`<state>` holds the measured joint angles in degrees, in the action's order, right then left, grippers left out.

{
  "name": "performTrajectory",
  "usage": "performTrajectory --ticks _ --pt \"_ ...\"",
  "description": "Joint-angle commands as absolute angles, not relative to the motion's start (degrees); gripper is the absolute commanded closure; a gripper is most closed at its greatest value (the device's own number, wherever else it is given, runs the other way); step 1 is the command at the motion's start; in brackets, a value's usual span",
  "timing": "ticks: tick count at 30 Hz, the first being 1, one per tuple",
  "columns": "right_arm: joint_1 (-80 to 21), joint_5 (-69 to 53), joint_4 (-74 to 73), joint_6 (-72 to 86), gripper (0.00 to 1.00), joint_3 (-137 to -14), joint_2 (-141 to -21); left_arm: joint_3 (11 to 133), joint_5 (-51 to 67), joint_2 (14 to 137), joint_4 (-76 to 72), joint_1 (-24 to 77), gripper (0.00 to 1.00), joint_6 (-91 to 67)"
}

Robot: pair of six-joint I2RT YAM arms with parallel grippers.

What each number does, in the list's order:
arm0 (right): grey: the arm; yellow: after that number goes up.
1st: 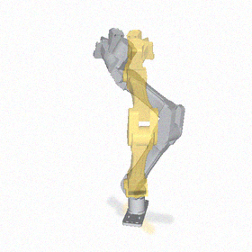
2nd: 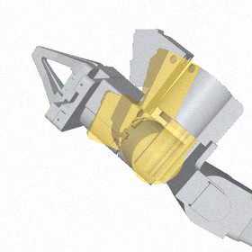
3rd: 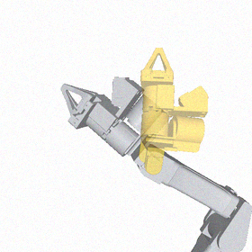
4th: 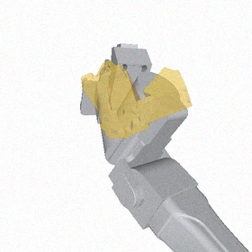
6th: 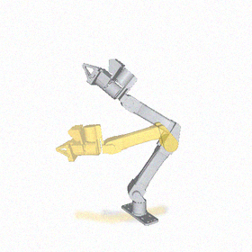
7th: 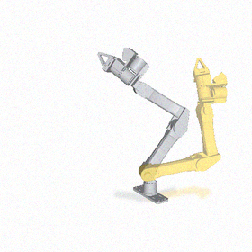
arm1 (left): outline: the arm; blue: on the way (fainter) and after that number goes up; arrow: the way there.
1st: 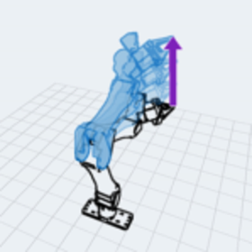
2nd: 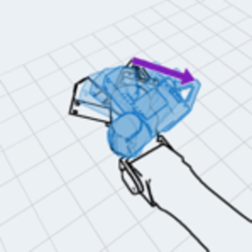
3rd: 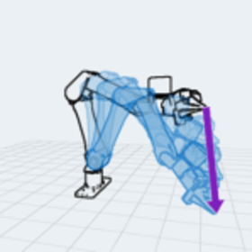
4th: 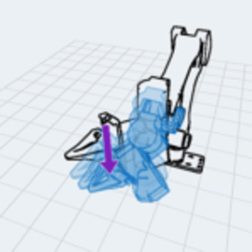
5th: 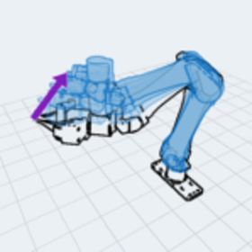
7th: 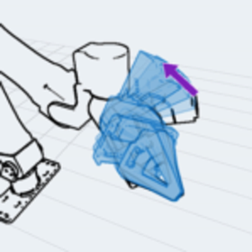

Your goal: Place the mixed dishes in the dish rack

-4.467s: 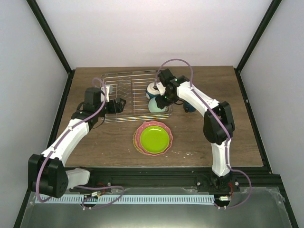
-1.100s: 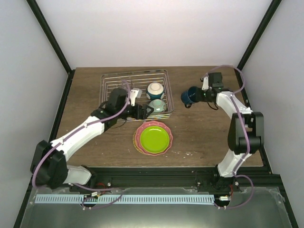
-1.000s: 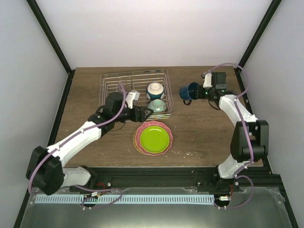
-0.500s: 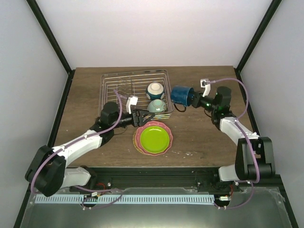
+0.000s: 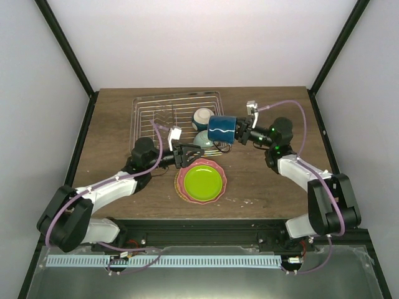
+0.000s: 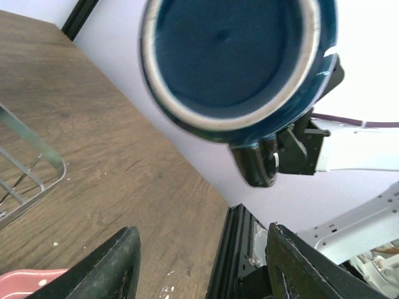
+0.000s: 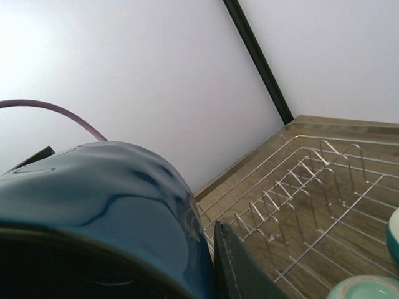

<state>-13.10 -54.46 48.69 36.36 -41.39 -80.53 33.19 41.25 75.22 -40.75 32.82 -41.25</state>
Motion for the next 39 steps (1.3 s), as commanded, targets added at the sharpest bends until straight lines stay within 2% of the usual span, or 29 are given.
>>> performTrajectory --ticks 1,24,33,39 --pt "-15.18 -54.71 55.20 38.83 0.99 -43.63 -82.43 33.19 43.54 75.85 -46.31 33.35 0.43 -41.73" --pt "-21.39 -56.43 57.58 40.98 0.99 -49.39 -90.00 36.53 46.41 78.42 -45.80 34.91 0.47 -41.06" --pt "-22.47 -56.49 53.92 38.42 0.99 -48.46 -86.84 36.70 45.37 77.35 -44.40 34.97 0.60 -39.84" --pt "-22.51 -57.22 54.28 38.98 0.99 -48.20 -85.95 36.24 44.43 77.27 -45.25 34.97 0.63 -39.89"
